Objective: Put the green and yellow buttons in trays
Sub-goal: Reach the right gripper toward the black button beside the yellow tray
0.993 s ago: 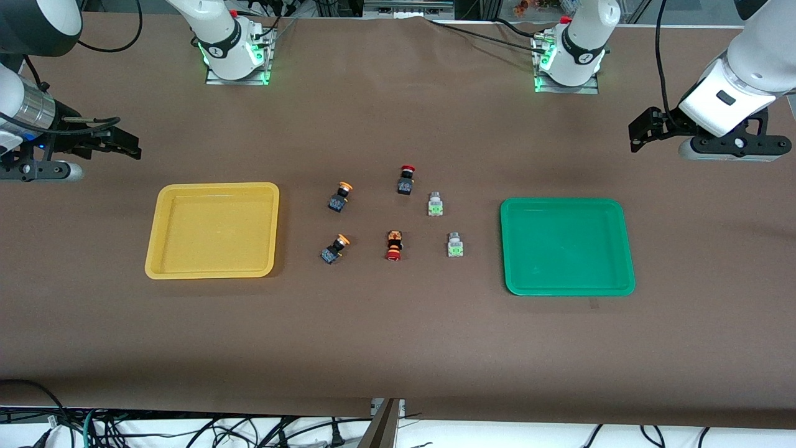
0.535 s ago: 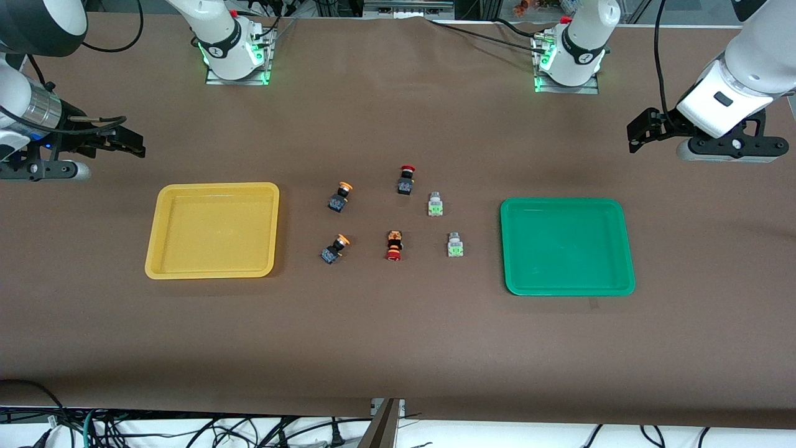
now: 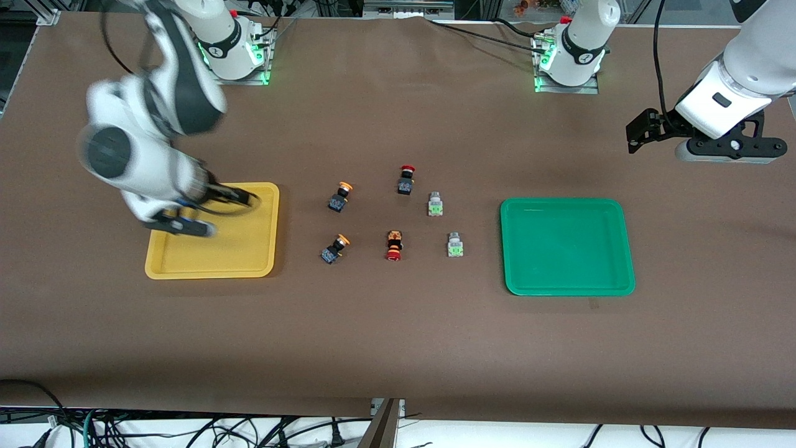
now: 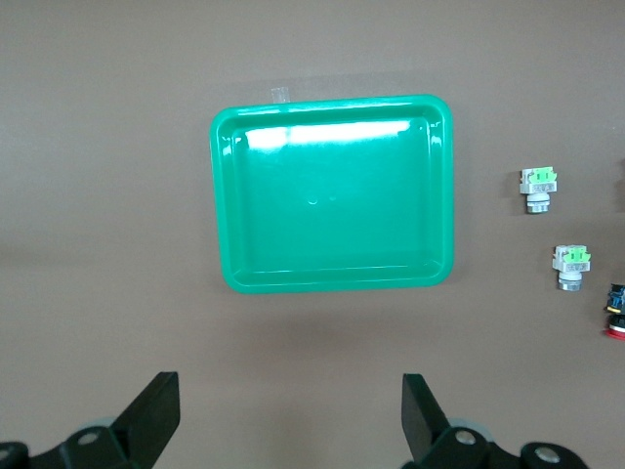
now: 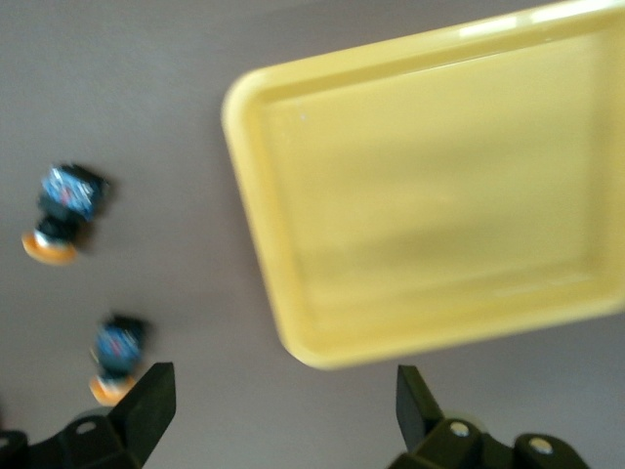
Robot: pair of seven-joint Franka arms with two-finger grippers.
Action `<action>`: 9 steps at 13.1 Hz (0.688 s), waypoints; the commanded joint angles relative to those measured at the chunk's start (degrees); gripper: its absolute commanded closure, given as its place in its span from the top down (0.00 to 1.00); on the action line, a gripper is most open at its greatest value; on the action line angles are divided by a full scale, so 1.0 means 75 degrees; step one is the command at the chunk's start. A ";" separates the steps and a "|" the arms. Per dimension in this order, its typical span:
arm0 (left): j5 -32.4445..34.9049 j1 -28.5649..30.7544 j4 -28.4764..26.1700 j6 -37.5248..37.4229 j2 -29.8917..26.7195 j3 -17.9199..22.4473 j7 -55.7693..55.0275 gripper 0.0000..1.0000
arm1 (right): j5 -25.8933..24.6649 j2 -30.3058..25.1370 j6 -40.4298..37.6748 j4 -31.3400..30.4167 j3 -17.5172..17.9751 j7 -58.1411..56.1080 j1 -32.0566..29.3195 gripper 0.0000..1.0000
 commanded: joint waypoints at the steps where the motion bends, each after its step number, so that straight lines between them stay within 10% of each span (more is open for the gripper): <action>1: -0.0138 0.0050 0.0177 -0.0120 0.0079 -0.0019 0.0163 1.00 | 0.0318 0.0989 0.0535 0.0799 -0.0051 0.1488 0.0384 1.00; 9: -0.0138 0.0061 0.0165 -0.0120 0.0079 -0.0019 0.0163 1.00 | 0.0283 0.3299 0.1565 0.2711 -0.0063 0.4246 0.1392 1.00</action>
